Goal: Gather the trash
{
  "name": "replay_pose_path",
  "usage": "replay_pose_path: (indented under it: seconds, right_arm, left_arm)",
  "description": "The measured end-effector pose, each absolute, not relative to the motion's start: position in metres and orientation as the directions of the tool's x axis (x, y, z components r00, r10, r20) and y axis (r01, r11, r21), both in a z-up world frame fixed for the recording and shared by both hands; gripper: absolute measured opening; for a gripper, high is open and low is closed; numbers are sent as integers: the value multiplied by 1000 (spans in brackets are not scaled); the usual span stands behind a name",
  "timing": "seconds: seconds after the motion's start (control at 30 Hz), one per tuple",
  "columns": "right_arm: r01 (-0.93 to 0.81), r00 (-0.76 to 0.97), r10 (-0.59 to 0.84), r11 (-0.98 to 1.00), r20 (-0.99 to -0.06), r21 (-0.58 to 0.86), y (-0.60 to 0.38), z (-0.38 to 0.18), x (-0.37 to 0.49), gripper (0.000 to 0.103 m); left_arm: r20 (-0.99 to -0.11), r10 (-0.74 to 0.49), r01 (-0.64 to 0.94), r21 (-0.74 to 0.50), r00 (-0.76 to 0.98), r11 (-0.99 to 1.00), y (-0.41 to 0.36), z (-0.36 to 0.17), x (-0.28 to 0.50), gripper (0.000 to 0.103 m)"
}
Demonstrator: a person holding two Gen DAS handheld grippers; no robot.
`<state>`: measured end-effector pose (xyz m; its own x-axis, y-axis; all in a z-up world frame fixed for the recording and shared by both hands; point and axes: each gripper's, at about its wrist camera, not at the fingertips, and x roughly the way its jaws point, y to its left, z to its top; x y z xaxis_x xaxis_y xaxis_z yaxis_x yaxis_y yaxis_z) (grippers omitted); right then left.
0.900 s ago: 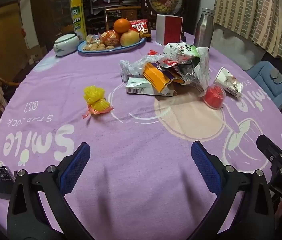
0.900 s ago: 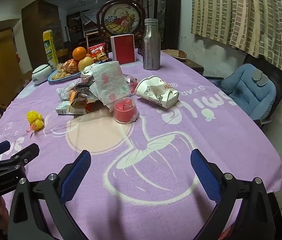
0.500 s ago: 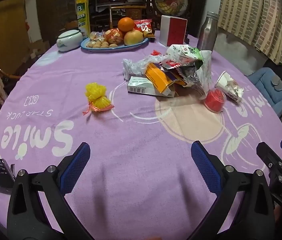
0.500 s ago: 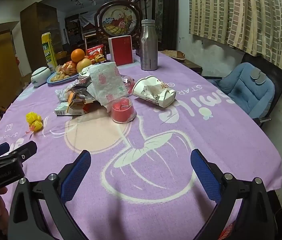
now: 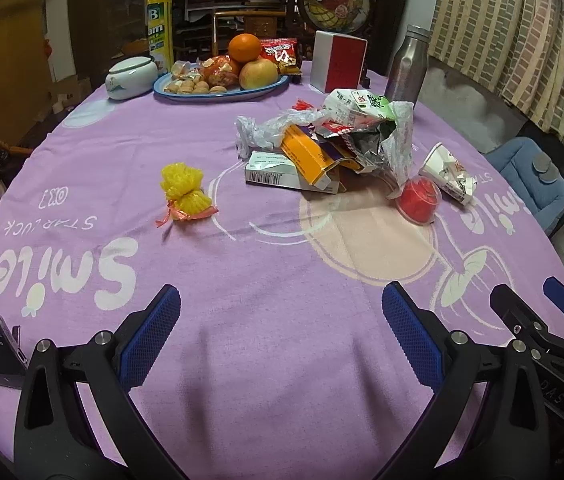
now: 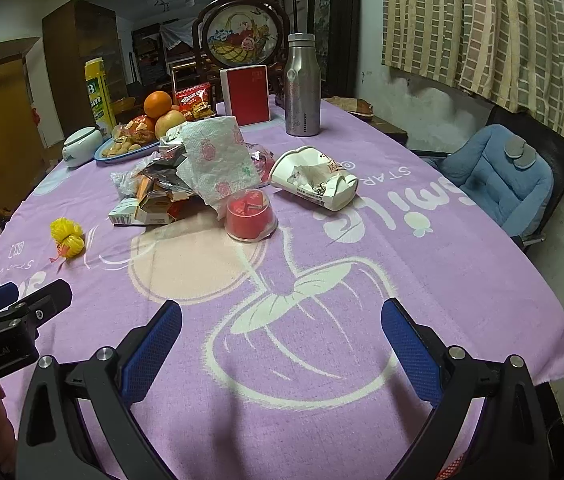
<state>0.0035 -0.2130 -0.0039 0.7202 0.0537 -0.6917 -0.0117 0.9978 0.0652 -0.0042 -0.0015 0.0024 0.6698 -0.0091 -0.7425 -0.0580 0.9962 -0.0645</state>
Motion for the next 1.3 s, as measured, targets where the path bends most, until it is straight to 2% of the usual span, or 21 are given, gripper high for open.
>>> replay_pose_path:
  seconds: [1.3]
  right_arm:
    - [-31,720,62,998,-691,58,-205,-11,0,98]
  left_arm:
    - [-746,-1,-61,-56,666,997,-1,-1,-9,96]
